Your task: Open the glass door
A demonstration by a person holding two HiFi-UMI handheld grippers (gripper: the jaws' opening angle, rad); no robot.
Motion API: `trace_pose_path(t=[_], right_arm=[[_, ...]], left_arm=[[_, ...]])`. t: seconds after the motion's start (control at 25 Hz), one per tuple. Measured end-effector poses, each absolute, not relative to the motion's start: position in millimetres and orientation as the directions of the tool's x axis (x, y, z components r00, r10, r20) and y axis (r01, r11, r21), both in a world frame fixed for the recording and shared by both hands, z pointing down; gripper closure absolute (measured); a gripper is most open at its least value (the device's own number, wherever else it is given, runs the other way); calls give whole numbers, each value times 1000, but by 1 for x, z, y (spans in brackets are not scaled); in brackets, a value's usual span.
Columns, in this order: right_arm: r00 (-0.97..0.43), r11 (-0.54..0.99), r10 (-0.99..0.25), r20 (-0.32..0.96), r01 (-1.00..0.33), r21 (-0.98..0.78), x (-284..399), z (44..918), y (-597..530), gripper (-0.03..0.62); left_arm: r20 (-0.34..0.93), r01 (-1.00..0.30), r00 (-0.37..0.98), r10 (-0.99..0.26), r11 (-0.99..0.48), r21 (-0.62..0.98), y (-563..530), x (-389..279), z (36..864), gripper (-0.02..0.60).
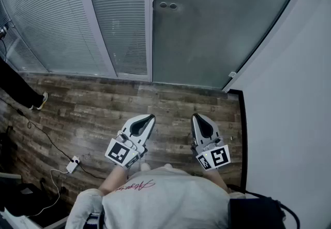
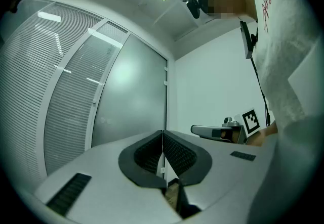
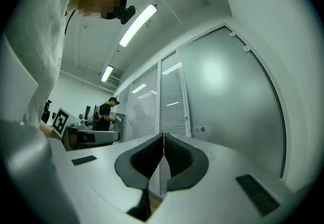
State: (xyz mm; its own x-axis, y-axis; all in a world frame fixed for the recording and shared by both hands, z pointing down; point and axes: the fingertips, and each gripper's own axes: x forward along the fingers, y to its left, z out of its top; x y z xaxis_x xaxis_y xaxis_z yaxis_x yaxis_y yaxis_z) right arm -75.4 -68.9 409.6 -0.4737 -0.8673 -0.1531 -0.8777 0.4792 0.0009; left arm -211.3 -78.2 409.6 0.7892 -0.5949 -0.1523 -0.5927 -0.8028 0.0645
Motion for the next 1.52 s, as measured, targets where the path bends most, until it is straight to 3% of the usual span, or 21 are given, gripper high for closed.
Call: trace_pose_path(t=[0.88, 1.52], right_arm=[[-456, 467, -863, -218, -884, 2, -42, 390, -62, 574], [-514, 522, -836, -192, -853, 13, -20, 400, -78, 574]], left_arm=[[-147, -607, 781, -607, -793, 48, -61, -184, 407, 565], [-171, -664, 731, -660, -747, 41, -68, -155, 405, 565]])
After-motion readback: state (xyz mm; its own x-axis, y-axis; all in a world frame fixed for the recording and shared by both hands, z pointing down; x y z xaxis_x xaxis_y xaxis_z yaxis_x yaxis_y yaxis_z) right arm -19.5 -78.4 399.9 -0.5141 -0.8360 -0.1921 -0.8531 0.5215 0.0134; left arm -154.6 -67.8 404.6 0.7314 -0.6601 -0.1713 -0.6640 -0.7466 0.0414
